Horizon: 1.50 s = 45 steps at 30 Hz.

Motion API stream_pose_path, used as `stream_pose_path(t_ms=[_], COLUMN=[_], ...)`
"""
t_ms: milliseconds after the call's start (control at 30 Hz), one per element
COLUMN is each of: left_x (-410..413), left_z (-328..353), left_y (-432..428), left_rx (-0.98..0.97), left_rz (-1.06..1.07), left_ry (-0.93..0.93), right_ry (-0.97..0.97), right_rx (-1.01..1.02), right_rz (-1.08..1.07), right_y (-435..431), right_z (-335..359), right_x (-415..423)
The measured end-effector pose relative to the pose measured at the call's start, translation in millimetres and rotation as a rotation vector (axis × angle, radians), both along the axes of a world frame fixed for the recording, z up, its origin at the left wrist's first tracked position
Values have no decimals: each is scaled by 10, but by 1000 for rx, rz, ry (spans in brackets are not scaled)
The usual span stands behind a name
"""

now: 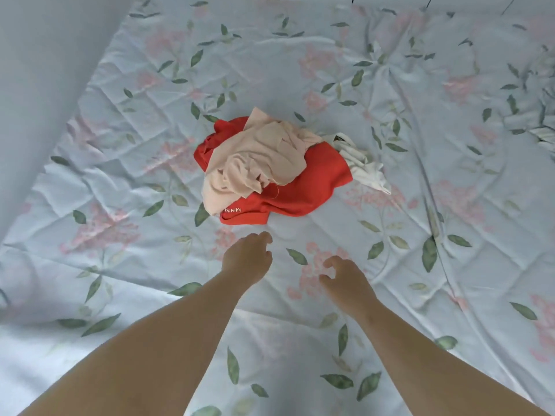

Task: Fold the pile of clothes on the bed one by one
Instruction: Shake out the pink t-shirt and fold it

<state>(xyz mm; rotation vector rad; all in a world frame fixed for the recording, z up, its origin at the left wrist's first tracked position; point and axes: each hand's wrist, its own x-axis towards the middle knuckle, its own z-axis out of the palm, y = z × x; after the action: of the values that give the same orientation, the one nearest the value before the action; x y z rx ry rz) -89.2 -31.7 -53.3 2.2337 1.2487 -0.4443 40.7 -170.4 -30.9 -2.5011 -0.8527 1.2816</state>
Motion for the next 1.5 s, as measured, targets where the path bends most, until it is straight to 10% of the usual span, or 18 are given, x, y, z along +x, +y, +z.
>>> stream_pose_path(t_ms=[533, 1233, 1500], left_x=[443, -224, -340], left_z=[-233, 1681, 1643], left_y=[1295, -142, -744], left_rx=[-187, -931, -569], left_rz=[365, 467, 577], left_ry=[-290, -1054, -899], right_ry=[54, 79, 259], right_rx=[46, 433, 456], right_rz=[-102, 4, -245], right_y=[314, 55, -696], right_z=[-329, 1026, 1266], right_x=[53, -281, -162])
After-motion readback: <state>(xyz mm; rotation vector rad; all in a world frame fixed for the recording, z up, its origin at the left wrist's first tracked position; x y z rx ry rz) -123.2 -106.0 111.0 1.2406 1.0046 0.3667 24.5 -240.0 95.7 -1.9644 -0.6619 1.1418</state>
